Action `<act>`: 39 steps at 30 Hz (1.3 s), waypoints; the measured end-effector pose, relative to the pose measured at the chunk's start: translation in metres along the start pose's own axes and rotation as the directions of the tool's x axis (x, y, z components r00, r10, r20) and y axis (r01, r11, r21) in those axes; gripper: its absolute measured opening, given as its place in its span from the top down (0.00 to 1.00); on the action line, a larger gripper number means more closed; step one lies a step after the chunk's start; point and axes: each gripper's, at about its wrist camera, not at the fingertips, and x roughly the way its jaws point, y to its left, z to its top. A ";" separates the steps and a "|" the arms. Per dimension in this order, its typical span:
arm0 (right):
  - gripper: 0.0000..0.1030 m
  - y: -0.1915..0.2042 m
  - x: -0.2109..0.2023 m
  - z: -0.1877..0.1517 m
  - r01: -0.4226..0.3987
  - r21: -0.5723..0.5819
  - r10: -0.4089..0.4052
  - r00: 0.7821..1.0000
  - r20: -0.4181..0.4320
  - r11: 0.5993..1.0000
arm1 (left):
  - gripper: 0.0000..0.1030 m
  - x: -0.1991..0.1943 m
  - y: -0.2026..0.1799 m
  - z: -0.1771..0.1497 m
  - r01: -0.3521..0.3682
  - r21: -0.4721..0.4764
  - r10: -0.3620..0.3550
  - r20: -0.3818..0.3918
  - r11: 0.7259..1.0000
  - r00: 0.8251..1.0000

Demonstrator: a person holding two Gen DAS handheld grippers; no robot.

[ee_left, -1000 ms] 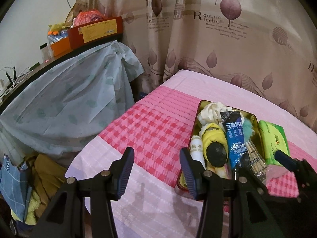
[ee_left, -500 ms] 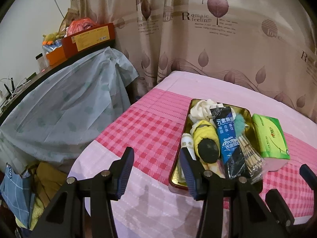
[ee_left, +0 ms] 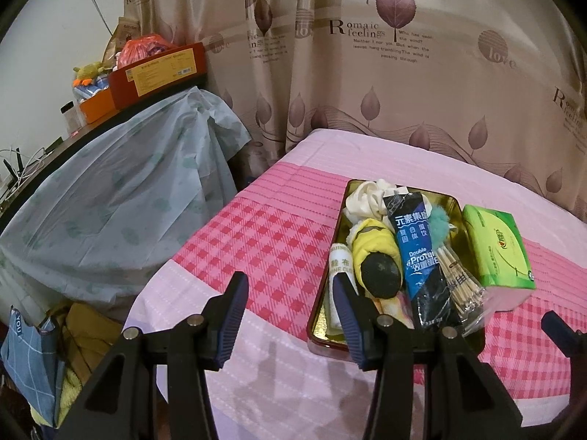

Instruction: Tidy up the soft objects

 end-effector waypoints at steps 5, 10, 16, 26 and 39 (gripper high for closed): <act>0.01 0.000 0.002 0.000 -0.002 -0.004 0.002 1.000 -0.008 1.000 | 0.53 0.000 0.000 0.000 -0.002 0.001 0.002 0.000 1.000 1.000; 0.01 0.002 0.005 -0.002 0.001 -0.015 -0.001 1.000 -0.018 1.000 | 0.53 0.000 -0.001 0.000 -0.002 0.003 0.002 0.000 1.000 1.000; 0.01 0.003 0.005 -0.003 0.001 -0.020 -0.002 1.000 -0.022 1.000 | 0.53 0.000 -0.001 0.000 -0.002 0.003 0.002 0.000 1.000 1.000; 0.01 0.005 0.006 -0.005 0.005 -0.027 -0.006 1.000 -0.025 1.000 | 0.53 0.000 -0.002 0.000 0.000 0.004 0.000 -0.002 1.000 1.000; 0.01 0.004 0.009 -0.005 0.003 -0.023 -0.003 0.999 -0.040 1.000 | 0.53 0.001 -0.003 -0.001 0.008 0.013 -0.008 -0.003 1.000 1.000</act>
